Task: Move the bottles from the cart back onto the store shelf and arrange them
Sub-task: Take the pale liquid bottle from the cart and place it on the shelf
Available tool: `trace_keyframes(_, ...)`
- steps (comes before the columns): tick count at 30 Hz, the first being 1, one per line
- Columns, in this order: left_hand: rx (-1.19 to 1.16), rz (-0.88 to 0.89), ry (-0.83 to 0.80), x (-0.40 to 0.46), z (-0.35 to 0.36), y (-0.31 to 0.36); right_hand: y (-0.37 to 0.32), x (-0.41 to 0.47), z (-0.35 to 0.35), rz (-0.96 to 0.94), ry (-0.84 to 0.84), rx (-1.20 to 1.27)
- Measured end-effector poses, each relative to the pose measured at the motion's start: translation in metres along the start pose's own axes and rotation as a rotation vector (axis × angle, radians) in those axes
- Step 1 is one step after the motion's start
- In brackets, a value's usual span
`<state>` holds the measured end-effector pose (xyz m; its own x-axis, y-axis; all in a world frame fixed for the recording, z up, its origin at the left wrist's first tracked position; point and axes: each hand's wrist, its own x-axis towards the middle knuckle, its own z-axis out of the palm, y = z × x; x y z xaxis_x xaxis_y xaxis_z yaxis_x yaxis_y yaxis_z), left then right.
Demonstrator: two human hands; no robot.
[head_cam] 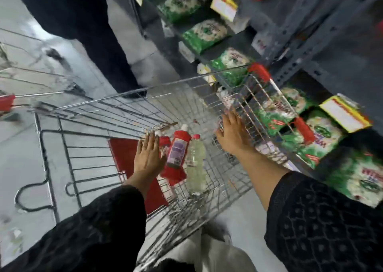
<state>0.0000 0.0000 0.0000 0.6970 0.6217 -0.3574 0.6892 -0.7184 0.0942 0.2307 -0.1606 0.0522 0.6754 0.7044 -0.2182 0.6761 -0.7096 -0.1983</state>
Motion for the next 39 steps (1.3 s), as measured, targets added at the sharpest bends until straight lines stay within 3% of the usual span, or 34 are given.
trace_keyframes(6, -0.203, 0.006, -0.201, 0.003, 0.041, 0.011, -0.021, 0.022, 0.094, 0.407, -0.570, 0.418)
trace_keyframes(9, -0.344, 0.039, -0.375, 0.008, 0.060, 0.041, -0.021, 0.042, 0.122, 0.593, -0.658, 0.715)
trace_keyframes(11, -0.369, 0.048, -0.433, 0.008, 0.078, 0.060, -0.021, 0.050, 0.140, 0.619, -0.716, 0.834)
trace_keyframes(17, -0.401, -0.250, -0.461, 0.017, 0.124, 0.087, -0.020, 0.064, 0.167, 0.610, -0.830, 0.938)
trace_keyframes(24, -0.511, -0.388, -0.424, 0.018, 0.146, 0.101, -0.013, 0.060, 0.163, 0.577, -0.850, 0.855)
trace_keyframes(30, -0.622, -0.129, -0.389, 0.025, 0.107, 0.095, 0.004, 0.064, 0.098, 0.564, -0.779, 1.017)
trace_keyframes(35, -0.926, 0.060, -0.368, 0.040, 0.041, 0.099, 0.018, 0.074, 0.012, 0.381, -0.798, 1.221)
trace_keyframes(37, -1.016, 0.153, -0.362, 0.047, 0.007, 0.113, 0.020, 0.069, -0.026, 0.309, -0.682, 1.358)
trace_keyframes(39, -1.024, 0.227, -0.364, 0.049, -0.026, 0.133, 0.024, 0.056, -0.064, 0.288, -0.445, 1.449)
